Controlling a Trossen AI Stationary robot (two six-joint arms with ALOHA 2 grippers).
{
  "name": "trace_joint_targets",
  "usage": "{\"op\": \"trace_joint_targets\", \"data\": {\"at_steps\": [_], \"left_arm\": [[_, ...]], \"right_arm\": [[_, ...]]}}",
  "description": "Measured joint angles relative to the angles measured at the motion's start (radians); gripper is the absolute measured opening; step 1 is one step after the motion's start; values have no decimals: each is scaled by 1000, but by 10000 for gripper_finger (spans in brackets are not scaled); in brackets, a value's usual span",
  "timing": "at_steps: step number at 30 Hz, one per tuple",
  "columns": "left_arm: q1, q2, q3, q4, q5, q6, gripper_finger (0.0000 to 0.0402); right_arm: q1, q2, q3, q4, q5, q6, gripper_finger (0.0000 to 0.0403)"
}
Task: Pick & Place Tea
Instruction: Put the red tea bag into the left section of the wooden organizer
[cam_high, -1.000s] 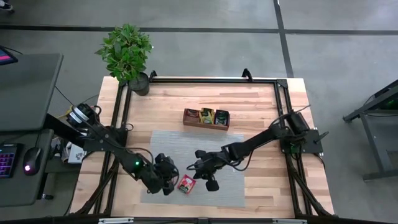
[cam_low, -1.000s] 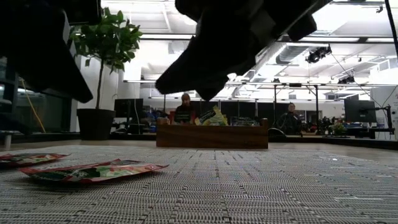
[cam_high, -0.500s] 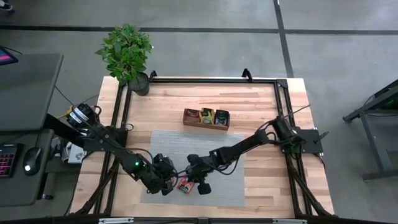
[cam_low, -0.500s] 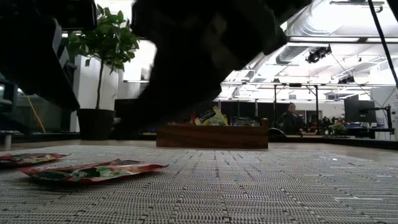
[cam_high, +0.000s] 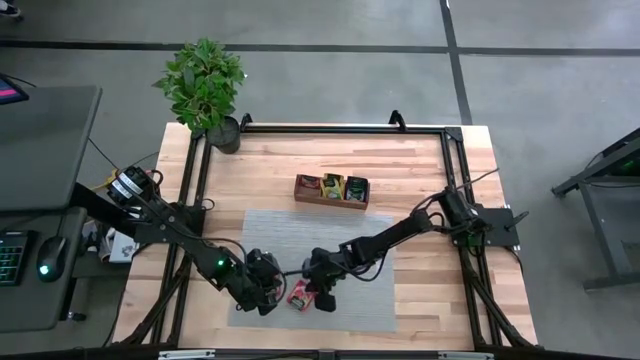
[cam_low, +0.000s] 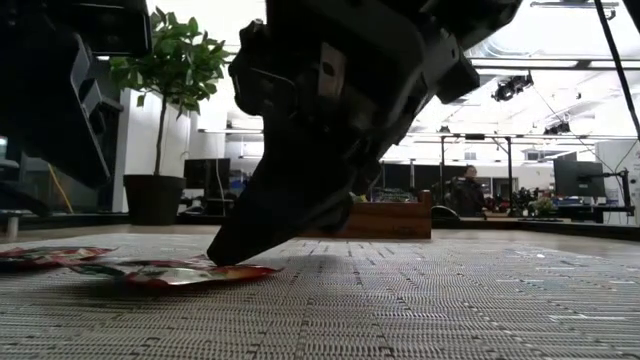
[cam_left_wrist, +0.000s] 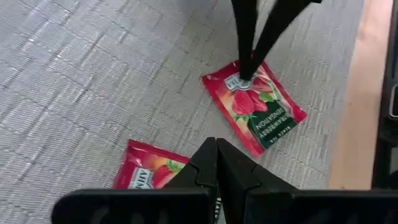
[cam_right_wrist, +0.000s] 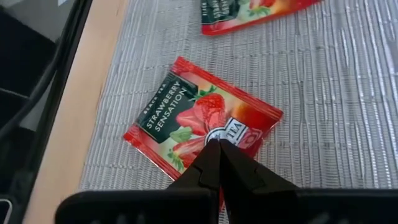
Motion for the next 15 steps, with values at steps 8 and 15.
{"op": "trace_joint_targets", "data": {"at_steps": [8,15], "left_arm": [[0,0,0,60,26,-22,0],[0,0,-1,138,60,-23,13]], "right_arm": [[-12,1,-3,6,27,129,0],[-17,2,-5,29,46,92,0]]}}
